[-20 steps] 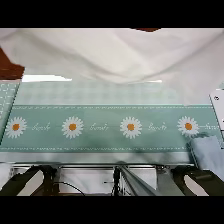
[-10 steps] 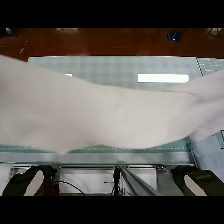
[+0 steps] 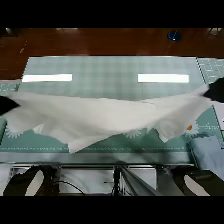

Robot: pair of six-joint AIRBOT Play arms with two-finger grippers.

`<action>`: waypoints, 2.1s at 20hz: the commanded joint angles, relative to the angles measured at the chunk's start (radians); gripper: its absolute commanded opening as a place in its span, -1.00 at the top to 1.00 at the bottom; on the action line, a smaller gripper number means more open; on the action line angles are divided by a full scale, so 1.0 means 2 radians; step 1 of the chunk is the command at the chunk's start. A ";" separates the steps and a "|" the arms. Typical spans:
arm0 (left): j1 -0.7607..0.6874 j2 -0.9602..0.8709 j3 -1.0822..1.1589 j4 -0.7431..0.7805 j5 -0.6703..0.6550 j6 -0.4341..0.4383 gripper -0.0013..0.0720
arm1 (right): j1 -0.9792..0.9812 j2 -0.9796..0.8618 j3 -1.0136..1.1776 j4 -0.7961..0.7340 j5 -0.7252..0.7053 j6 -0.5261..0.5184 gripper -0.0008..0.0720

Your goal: Fold the shirts.

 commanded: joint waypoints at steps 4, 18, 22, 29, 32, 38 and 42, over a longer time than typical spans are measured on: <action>0.000 -0.049 -0.226 -0.028 0.290 0.072 0.88 | 0.000 -0.110 -0.109 0.012 -0.250 -0.040 0.93; -0.079 -0.314 -0.229 -0.187 0.414 0.180 0.88 | 0.000 -0.233 -0.109 0.080 -0.421 -0.041 0.92; -0.079 -0.319 -0.225 -0.188 0.414 0.181 0.87 | 0.000 -0.233 -0.109 0.073 -0.413 -0.041 0.69; -0.009 -0.287 -0.109 -0.165 0.269 0.161 -0.38 | -0.006 -0.202 0.012 -0.062 -0.252 -0.061 -0.52; 0.072 -0.236 -0.106 -0.038 0.204 0.101 -0.38 | -0.086 -0.183 0.017 -0.070 -0.210 -0.087 -0.52; 0.204 -0.156 -0.257 -0.119 0.138 0.157 -0.56 | -0.327 -0.196 -0.063 0.242 -0.174 -0.157 -0.70; 0.204 -0.152 -0.365 -0.117 0.103 0.177 -0.76 | -0.365 -0.197 -0.116 0.256 -0.198 -0.161 -0.69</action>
